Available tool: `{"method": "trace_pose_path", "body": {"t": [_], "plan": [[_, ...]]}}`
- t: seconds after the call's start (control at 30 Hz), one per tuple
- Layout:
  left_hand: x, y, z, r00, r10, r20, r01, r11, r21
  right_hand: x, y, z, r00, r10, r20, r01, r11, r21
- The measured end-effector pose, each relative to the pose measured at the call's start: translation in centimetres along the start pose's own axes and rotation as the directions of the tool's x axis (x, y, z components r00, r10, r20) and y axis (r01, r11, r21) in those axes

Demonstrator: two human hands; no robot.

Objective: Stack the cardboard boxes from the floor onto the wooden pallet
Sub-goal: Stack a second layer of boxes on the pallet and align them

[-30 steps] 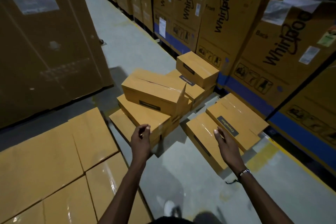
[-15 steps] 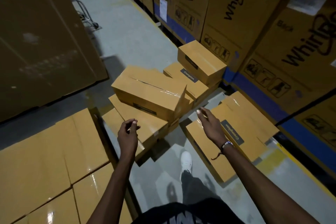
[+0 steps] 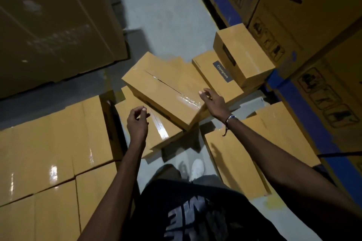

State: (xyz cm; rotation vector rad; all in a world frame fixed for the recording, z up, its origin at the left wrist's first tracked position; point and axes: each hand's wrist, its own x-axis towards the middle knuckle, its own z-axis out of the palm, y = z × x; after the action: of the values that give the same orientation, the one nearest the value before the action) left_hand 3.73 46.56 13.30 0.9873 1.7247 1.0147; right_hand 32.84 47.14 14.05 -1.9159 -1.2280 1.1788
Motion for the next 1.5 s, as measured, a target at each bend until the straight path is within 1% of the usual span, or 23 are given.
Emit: {"method": "trace_pose_path", "body": {"t": [0.13, 0.3, 0.43, 0.53, 0.63, 0.73, 0.83, 0.9, 1.0, 1.1, 1.23, 1.37, 1.5], "plan": [[3.2, -0.2, 1.3, 0.997, -0.06, -0.056, 0.061, 0.998, 0.017, 6.0, -1.8, 0.5, 0.995, -0.027, 0.093, 0.034, 0.997, -0.066], [7.8, -1.9, 2.8, 0.984, -0.136, -0.116, 0.141, 0.989, 0.042, 13.2, -3.1, 2.9, 0.978, -0.031, 0.209, 0.058, 0.99, -0.127], [12.5, -4.6, 4.8, 0.973, -0.197, -0.118, 0.205, 0.977, 0.06, 19.7, -2.9, 5.1, 0.967, -0.009, 0.253, 0.062, 0.977, -0.202], [15.8, -6.9, 6.7, 0.96, -0.254, -0.115, 0.26, 0.965, 0.043, 24.5, -1.8, 7.1, 0.965, -0.006, 0.263, 0.071, 0.968, -0.239], [19.0, -9.6, 8.4, 0.929, -0.357, -0.099, 0.36, 0.933, 0.017, 29.3, 0.1, 9.0, 0.964, -0.003, 0.267, 0.084, 0.954, -0.289], [21.6, -12.5, 9.8, 0.902, -0.428, -0.061, 0.429, 0.903, 0.012, 33.5, 2.2, 10.4, 0.966, 0.002, 0.26, 0.087, 0.939, -0.332], [23.7, -14.8, 11.3, 0.878, -0.478, -0.004, 0.478, 0.878, 0.006, 36.8, 4.0, 11.6, 0.96, 0.059, 0.273, 0.043, 0.935, -0.353], [24.7, -16.3, 12.4, 0.865, -0.499, 0.052, 0.5, 0.866, -0.002, 38.5, 5.4, 12.3, 0.96, 0.117, 0.256, -0.003, 0.914, -0.406], [25.5, -17.5, 13.9, 0.844, -0.53, 0.085, 0.535, 0.844, -0.044, 39.7, 6.8, 12.8, 0.96, 0.146, 0.238, -0.02, 0.885, -0.465], [25.5, -17.5, 14.5, 0.836, -0.544, 0.079, 0.549, 0.833, -0.066, 39.4, 7.0, 12.9, 0.97, 0.132, 0.203, -0.031, 0.9, -0.435], [23.8, -15.6, 13.2, 0.848, -0.525, 0.069, 0.53, 0.843, -0.093, 36.9, 5.4, 12.3, 0.979, 0.101, 0.178, -0.024, 0.922, -0.387], [21.2, -11.7, 10.2, 0.883, -0.468, 0.021, 0.465, 0.871, -0.156, 33.9, 0.8, 10.8, 0.978, -0.016, 0.21, 0.091, 0.933, -0.349], [16.4, -8.0, 5.6, 0.923, -0.382, -0.051, 0.364, 0.908, -0.209, 30.0, -5.1, 9.3, 0.938, -0.143, 0.317, 0.246, 0.917, -0.314]]}}
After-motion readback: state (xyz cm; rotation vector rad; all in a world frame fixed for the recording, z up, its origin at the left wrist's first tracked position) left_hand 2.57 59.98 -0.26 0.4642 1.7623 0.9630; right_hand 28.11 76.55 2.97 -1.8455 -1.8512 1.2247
